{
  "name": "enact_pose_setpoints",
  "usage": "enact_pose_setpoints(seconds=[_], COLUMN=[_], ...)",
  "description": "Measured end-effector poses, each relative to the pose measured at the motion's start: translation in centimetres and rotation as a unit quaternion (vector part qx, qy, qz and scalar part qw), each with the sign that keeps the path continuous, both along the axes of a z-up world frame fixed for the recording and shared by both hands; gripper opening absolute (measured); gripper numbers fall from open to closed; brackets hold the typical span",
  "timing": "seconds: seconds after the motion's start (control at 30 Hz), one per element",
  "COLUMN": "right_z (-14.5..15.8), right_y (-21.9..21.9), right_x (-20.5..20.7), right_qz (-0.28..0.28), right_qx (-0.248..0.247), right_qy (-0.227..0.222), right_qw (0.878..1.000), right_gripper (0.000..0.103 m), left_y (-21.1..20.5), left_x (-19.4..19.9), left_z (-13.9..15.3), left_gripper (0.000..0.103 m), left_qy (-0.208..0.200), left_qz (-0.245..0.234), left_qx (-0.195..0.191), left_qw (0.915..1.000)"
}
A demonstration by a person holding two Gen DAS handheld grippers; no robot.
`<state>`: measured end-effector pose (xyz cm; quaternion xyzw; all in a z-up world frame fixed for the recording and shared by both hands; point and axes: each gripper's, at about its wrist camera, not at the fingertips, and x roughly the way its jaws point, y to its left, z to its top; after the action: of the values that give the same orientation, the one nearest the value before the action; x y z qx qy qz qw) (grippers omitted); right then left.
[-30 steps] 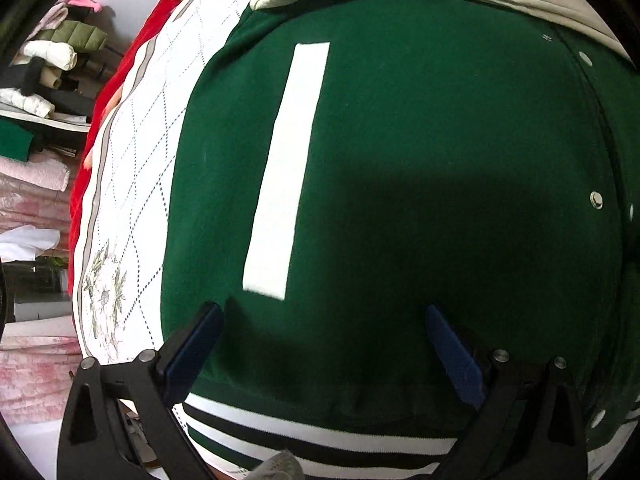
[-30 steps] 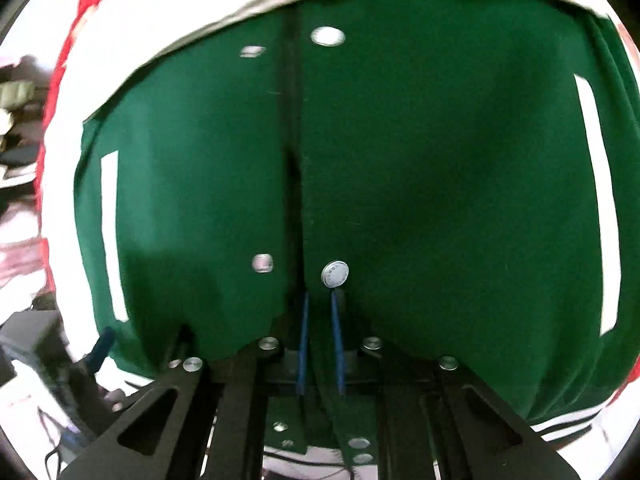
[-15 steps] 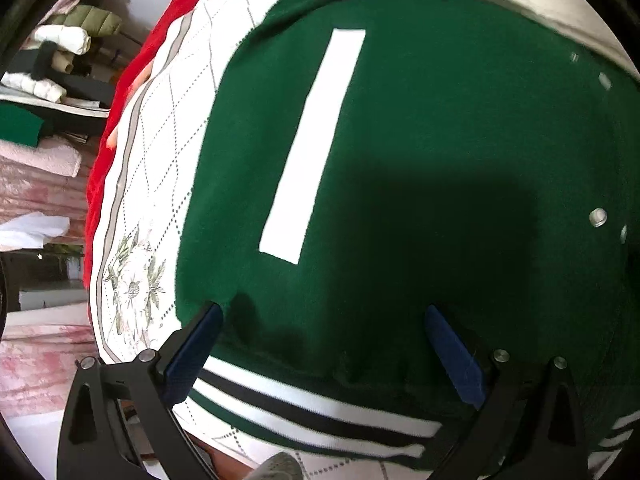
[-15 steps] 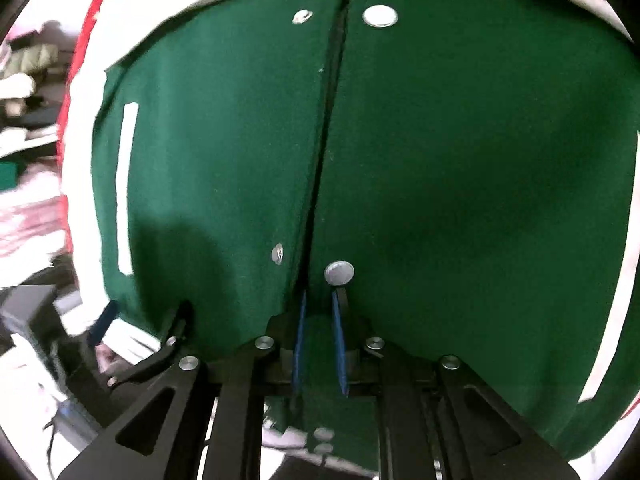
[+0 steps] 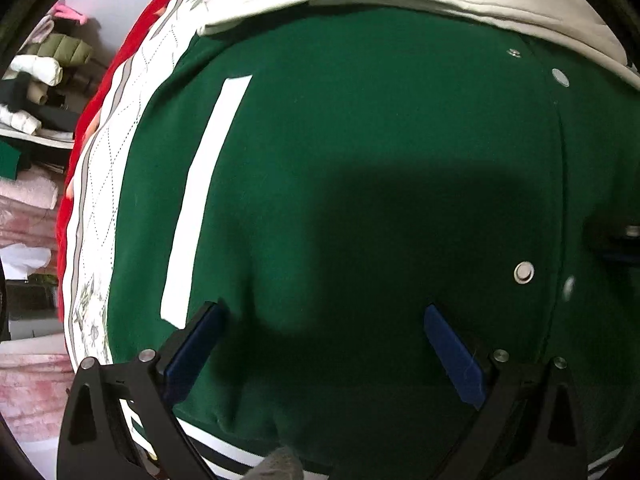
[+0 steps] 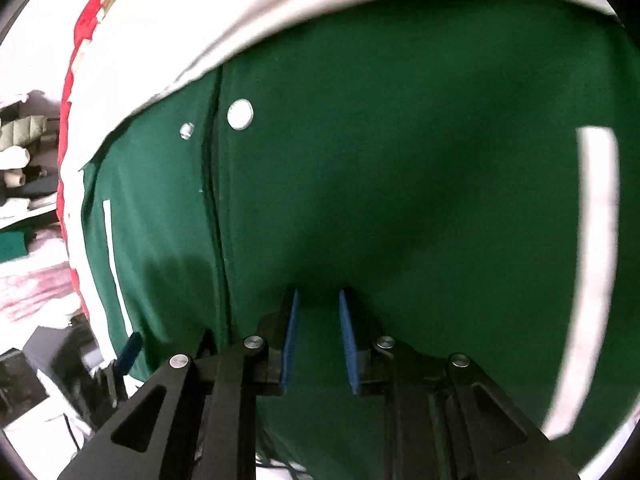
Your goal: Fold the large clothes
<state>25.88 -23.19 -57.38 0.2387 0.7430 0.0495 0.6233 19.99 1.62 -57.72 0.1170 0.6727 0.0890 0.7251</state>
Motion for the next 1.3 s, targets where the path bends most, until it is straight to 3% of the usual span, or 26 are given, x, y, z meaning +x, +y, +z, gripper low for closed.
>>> enact_pose_setpoints(seconds=[0.13, 0.3, 0.37, 0.43, 0.47, 0.63, 0.77, 0.9, 1.1, 1.2, 1.3], right_z=[1.0, 4.5, 6.0, 7.1, 7.5, 7.0, 5.6, 4.9, 4.7, 4.5, 4.1], right_y=[-0.1, -3.8, -7.1, -10.5, -12.1, -21.7, -25.7, -28.2, -33.7, -36.3, -38.6], right_x=[0.3, -0.2, -1.0, -1.8, -2.2, -4.2, -4.8, -4.9, -4.6, -4.4, -4.2], right_qz=[0.017, -0.018, -0.033, -0.042, -0.046, -0.061, -0.038, 0.003, 0.035, 0.036, 0.032], right_qx=[0.005, -0.023, -0.039, -0.05, -0.053, -0.047, 0.003, 0.038, 0.052, 0.051, 0.043], right_qy=[-0.007, -0.047, -0.058, -0.065, -0.067, -0.057, -0.05, -0.051, -0.05, -0.045, -0.041], right_qw=[1.0, 0.998, 0.997, 0.996, 0.995, 0.995, 0.998, 0.998, 0.997, 0.997, 0.998], right_gripper=[0.022, 0.023, 0.033, 0.061, 0.064, 0.065, 0.065, 0.065, 0.065, 0.065, 0.065], left_y=[0.1, -1.0, -2.4, -3.8, -5.1, -9.3, -13.1, -18.3, -26.0, -30.4, -33.8], left_x=[0.2, 0.3, 0.3, 0.2, 0.1, -1.4, -2.6, -4.8, -8.1, -9.7, -10.9], left_z=[1.1, 5.1, 6.6, 7.2, 7.4, 7.6, 8.5, 9.4, 8.5, 7.2, 5.1], left_gripper=[0.103, 0.103, 0.103, 0.103, 0.103, 0.103, 0.103, 0.103, 0.103, 0.103, 0.103], left_qy=[0.004, -0.049, -0.071, -0.083, -0.086, -0.089, -0.083, -0.078, -0.057, -0.043, -0.039], left_qz=[-0.004, -0.023, -0.028, -0.032, -0.034, -0.053, -0.055, -0.059, -0.099, -0.145, -0.19], left_qx=[-0.001, 0.034, 0.059, 0.078, 0.089, 0.142, 0.173, 0.18, 0.155, 0.164, 0.206], left_qw=[1.0, 0.998, 0.9953, 0.993, 0.9917, 0.9844, 0.9799, 0.9788, 0.9813, 0.9749, 0.9591])
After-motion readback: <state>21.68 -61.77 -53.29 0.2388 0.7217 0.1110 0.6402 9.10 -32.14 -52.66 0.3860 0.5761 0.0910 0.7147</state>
